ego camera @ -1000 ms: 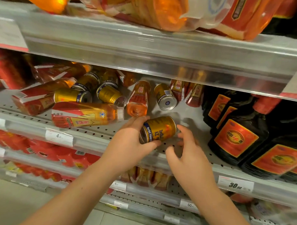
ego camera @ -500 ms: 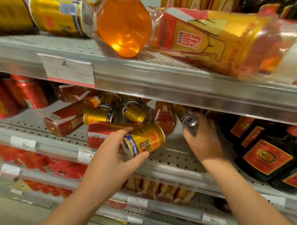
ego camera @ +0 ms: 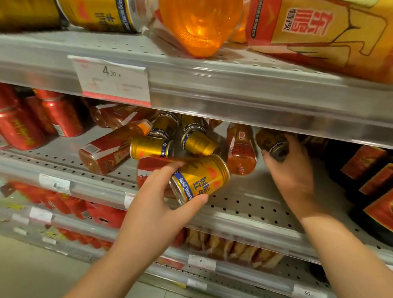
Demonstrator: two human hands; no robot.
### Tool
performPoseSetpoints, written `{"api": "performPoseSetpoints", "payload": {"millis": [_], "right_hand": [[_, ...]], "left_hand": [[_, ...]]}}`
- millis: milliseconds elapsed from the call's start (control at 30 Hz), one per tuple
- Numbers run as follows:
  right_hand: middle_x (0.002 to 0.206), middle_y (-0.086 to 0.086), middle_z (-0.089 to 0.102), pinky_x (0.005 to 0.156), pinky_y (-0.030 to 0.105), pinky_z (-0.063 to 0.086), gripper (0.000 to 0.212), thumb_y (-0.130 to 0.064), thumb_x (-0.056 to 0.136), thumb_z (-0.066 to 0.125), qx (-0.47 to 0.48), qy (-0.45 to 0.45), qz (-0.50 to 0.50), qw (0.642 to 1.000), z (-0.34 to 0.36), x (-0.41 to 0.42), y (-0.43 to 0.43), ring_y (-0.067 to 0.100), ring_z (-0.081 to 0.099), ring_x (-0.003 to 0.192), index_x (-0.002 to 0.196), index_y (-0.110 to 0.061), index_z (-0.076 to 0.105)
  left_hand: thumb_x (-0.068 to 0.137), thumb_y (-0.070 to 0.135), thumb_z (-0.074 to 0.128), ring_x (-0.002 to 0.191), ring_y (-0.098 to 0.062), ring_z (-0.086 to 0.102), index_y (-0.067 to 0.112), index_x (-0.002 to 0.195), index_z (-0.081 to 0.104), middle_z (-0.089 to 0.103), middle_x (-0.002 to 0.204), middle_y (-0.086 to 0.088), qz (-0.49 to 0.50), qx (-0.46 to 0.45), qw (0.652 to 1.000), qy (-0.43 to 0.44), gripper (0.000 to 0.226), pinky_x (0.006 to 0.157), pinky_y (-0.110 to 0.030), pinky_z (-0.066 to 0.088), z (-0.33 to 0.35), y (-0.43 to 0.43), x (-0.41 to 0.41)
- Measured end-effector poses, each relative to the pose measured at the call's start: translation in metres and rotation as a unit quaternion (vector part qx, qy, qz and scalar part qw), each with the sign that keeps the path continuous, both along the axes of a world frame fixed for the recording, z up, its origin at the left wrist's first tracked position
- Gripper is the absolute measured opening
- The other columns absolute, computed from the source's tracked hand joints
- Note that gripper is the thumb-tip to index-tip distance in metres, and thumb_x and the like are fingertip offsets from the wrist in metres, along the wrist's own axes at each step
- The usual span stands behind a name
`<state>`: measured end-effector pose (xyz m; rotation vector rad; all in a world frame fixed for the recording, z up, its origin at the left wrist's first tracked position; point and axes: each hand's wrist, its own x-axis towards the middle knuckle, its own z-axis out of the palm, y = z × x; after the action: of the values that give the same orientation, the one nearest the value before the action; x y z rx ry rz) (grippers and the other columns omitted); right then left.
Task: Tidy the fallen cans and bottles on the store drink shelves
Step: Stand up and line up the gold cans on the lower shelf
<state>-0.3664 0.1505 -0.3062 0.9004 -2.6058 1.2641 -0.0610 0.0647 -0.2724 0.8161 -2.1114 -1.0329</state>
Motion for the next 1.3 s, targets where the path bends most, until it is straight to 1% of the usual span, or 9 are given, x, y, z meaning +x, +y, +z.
{"api": "performPoseSetpoints", "payload": {"millis": [133,267,400,567,700,800,1000,1133,1300], "right_hand": [[0.138,-0.01,0.054,0.095,0.035,0.038,0.06,-0.059,0.085,0.067,-0.042,0.0,0.018,0.999,0.009,0.032,0.027,0.013,0.05,0.122,0.138,-0.052,0.039],[0.138,-0.014,0.052,0.099,0.039,0.044,0.072,-0.058,0.078,0.074,-0.051,-0.038,-0.004,0.998,0.026,0.072,0.031,0.014,0.052,0.122,0.14,-0.051,0.038],[0.125,-0.018,0.054,0.092,0.034,0.047,0.072,-0.061,0.071,0.076,-0.078,-0.053,-0.007,0.995,0.044,0.132,0.017,0.008,0.054,0.109,0.135,-0.053,0.043],[0.118,-0.01,0.057,0.072,0.011,0.041,0.07,-0.064,0.077,0.068,-0.062,0.015,0.013,0.998,0.055,0.226,-0.032,-0.01,0.051,0.093,0.14,-0.048,0.041],[0.114,-0.013,0.051,0.072,-0.004,0.036,0.065,-0.056,0.082,0.072,-0.063,0.033,0.052,0.996,0.054,0.29,-0.087,-0.03,0.041,0.1,0.139,-0.038,0.046],[0.12,-0.017,0.051,0.077,0.0,0.038,0.064,-0.056,0.084,0.071,-0.052,0.03,0.081,0.995,0.054,0.327,-0.123,-0.017,0.049,0.106,0.14,-0.038,0.045],[0.121,-0.026,0.047,0.08,-0.002,0.038,0.066,-0.058,0.083,0.07,-0.03,0.041,0.122,0.991,0.055,0.374,-0.174,-0.012,0.048,0.108,0.141,-0.045,0.04],[0.116,-0.02,0.05,0.077,0.016,0.051,0.065,-0.057,0.084,0.07,0.013,0.058,0.127,0.99,0.047,0.382,-0.191,0.0,0.055,0.102,0.14,-0.044,0.04],[0.108,-0.015,0.051,0.074,0.028,0.055,0.063,-0.057,0.084,0.068,0.071,0.09,0.133,0.984,0.044,0.383,-0.205,0.005,0.056,0.096,0.138,-0.043,0.039]], "left_hand": [[0.071,0.072,0.072,0.108,0.012,0.059,0.066,0.119,0.047,0.058,0.117,0.034,0.024,-0.001,0.999,0.033,0.054,0.077,-0.004,0.047,0.012,-0.007,0.012],[0.071,0.077,0.07,0.119,0.014,0.052,0.057,0.132,0.046,0.048,0.128,0.042,0.049,-0.053,0.997,0.021,0.068,0.088,-0.008,0.045,0.019,-0.036,0.05],[0.072,0.076,0.072,0.117,0.004,0.058,0.053,0.134,0.047,0.06,0.127,0.026,0.061,-0.046,0.997,0.015,0.071,0.094,-0.025,0.048,0.021,-0.086,0.095],[0.075,0.065,0.077,0.106,0.021,0.051,0.051,0.127,0.05,0.056,0.115,0.032,0.071,-0.053,0.996,-0.008,0.06,0.082,-0.009,0.038,0.017,-0.158,0.147],[0.079,0.058,0.078,0.108,-0.003,0.058,0.03,0.134,0.055,0.061,0.12,0.012,0.069,-0.06,0.995,-0.037,0.065,0.093,-0.028,0.047,0.015,-0.214,0.179],[0.081,0.051,0.079,0.111,-0.018,0.061,0.02,0.134,0.058,0.064,0.119,0.001,0.06,-0.069,0.994,-0.063,0.065,0.098,-0.041,0.05,0.014,-0.252,0.191],[0.078,0.047,0.08,0.111,-0.019,0.059,0.023,0.138,0.057,0.062,0.117,0.0,0.048,-0.089,0.989,-0.107,0.068,0.084,-0.028,0.042,0.002,-0.291,0.194],[0.077,0.048,0.078,0.106,-0.022,0.063,0.027,0.132,0.058,0.065,0.117,-0.002,0.028,-0.082,0.99,-0.115,0.062,0.084,-0.035,0.052,-0.009,-0.3,0.183],[0.08,0.046,0.08,0.113,-0.027,0.061,0.02,0.142,0.046,0.06,0.128,-0.006,0.026,-0.087,0.986,-0.137,0.075,0.081,-0.029,0.043,-0.015,-0.306,0.172]]}}
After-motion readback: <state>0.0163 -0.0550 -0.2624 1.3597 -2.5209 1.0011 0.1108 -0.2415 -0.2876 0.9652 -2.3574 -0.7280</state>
